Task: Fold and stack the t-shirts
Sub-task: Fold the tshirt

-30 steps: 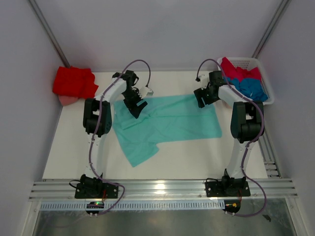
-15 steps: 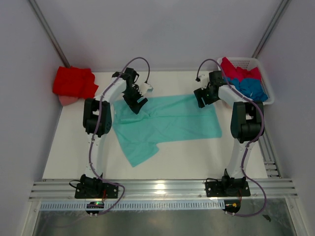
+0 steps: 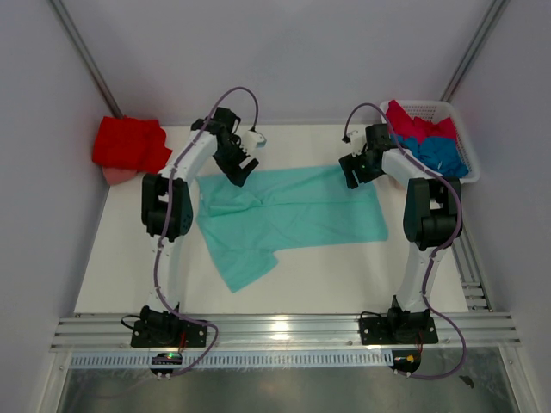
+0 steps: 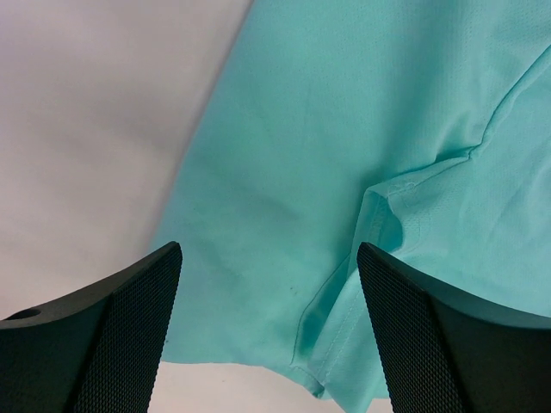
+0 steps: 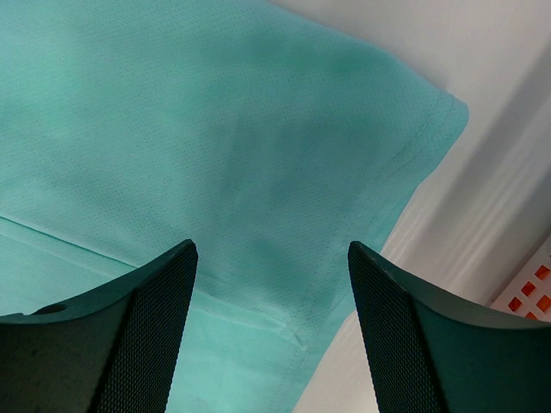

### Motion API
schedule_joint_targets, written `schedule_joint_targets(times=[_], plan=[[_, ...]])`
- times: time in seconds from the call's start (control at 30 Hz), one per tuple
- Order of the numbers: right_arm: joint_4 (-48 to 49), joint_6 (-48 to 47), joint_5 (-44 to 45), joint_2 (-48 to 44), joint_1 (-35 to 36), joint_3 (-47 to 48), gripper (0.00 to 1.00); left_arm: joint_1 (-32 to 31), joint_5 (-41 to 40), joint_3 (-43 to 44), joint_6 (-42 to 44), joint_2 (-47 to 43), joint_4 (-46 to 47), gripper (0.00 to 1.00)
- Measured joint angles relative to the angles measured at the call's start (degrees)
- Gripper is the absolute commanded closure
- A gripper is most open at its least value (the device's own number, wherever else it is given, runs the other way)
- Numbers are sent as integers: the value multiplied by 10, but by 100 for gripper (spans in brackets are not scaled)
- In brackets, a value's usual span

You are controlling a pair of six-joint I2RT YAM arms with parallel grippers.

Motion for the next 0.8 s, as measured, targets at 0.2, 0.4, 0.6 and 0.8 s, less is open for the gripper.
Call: schedule_joint_targets(times=[0.2, 0.4, 0.6, 0.8], plan=[[0, 0, 0, 0, 0, 0, 25, 0, 0, -1, -13, 8, 10, 16], [0, 0, 0, 0, 0, 0, 25, -6, -10, -15, -16, 28, 13, 16], [0, 1, 0, 0, 0, 0, 25, -25, -36, -43, -14, 37, 14, 17], [0, 0, 0, 0, 0, 0, 25, -43, -61, -50, -3, 36, 15, 17]])
